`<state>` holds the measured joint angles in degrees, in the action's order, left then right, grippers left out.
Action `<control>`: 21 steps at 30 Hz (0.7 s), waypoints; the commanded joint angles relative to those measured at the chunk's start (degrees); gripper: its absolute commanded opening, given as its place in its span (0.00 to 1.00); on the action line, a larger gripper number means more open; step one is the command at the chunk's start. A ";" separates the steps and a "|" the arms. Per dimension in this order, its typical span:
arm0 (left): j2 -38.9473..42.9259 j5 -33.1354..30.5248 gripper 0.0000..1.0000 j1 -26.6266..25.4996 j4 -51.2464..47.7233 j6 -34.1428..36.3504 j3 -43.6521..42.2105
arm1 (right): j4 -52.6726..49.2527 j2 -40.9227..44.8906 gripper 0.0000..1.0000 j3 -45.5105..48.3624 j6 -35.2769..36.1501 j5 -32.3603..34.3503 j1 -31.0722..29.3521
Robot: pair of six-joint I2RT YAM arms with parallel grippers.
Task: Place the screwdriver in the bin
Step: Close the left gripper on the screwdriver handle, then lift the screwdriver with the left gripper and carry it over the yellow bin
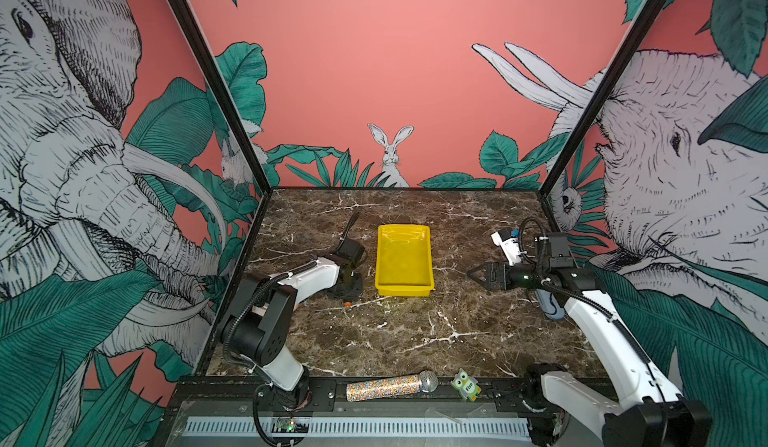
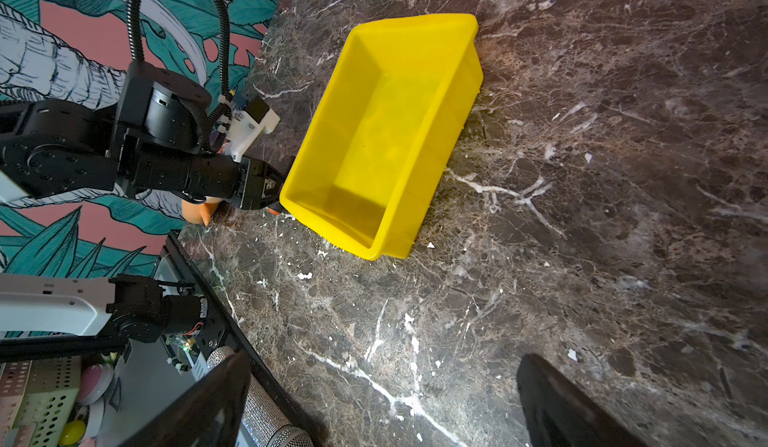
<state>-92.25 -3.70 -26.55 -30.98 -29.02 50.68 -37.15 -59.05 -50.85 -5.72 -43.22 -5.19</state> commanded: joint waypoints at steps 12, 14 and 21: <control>6.36 -2.52 0.00 -0.09 -9.86 2.03 5.99 | -0.03 1.45 0.99 0.45 1.41 0.76 0.24; 7.45 -2.41 0.00 -0.12 -10.55 2.28 7.15 | -0.12 1.95 0.99 0.44 1.57 1.16 0.22; 10.27 -0.67 0.00 -0.43 -13.20 2.08 11.94 | -0.47 2.40 0.99 0.29 1.85 1.73 0.22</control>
<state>-84.79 -4.99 -26.59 -41.12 -26.94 60.10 -37.26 -57.45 -50.85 -5.37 -41.95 -5.19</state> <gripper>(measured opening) 0.326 0.994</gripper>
